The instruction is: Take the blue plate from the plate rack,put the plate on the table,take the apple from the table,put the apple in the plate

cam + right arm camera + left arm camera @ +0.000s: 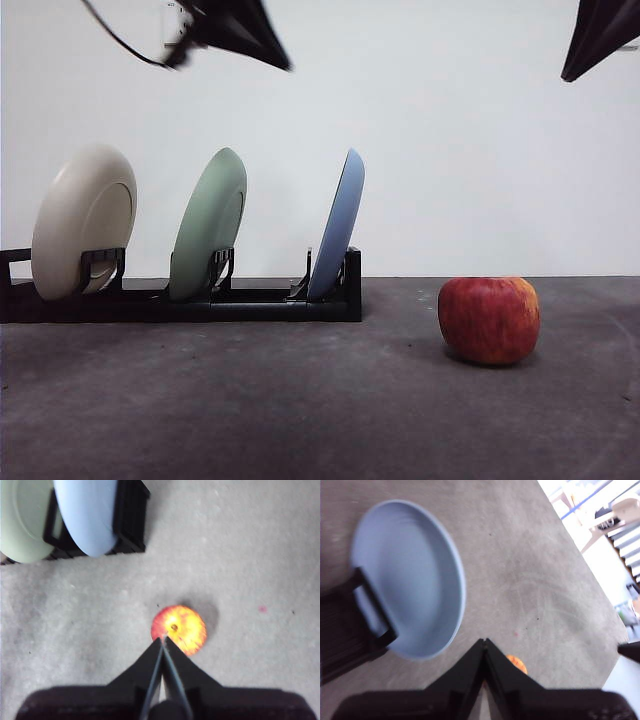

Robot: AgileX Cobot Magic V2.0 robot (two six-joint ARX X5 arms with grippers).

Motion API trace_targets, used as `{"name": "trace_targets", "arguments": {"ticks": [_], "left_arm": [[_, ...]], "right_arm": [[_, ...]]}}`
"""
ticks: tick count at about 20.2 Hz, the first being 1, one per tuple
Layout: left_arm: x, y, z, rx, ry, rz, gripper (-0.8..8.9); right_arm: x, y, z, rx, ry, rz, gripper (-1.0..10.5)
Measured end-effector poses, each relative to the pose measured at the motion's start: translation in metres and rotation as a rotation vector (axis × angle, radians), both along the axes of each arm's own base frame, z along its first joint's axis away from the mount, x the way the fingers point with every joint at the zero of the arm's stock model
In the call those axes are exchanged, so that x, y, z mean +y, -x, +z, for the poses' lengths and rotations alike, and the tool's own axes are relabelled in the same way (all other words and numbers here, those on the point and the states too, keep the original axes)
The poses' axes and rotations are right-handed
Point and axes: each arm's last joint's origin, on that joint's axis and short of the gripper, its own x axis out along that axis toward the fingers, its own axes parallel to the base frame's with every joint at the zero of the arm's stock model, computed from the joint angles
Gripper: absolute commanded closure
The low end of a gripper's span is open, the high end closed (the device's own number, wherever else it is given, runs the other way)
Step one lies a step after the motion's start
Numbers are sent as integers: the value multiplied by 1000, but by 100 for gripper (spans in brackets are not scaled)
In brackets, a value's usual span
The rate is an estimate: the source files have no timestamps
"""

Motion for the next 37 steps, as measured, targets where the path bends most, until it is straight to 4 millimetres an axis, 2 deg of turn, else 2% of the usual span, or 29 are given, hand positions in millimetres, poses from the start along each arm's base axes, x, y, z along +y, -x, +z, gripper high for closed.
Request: {"name": "trace_targets", "arguments": {"ticks": [3,5,6,9,14,21,24,26,27,37], "left_arm": [[-32,-29,-8,8,-4,-43,797],[-47,-42,-14,-3,2,-55,620],[-52,-47,-17,-6,-8,-41,588],[-55,-53,-24,-26,-66,35,587],[-56,-58,-23,-74,-71,83,583],[-72,-71,-62,8,-111,66,593],[-74,-71,-62,3,-116,69,608],[-74,-70,-62,0,-121,73,781],[-75,-70,-62,-2,-119,71,822],[-82,-66,-60,-10,-109,50,820]], "right_arm": [[-1,3,-2,33,17,10,946],[-1,4,-3,45,26,19,946],[-1,5,-3,52,28,21,946],[-1,5,-4,56,31,23,946],[-2,7,-5,75,34,23,946],[-2,7,-5,76,36,22,946],[-2,7,-5,75,42,16,946],[-2,7,-5,74,46,14,946],[-2,7,-5,74,50,11,946],[-3,6,-5,70,72,-5,946]]}}
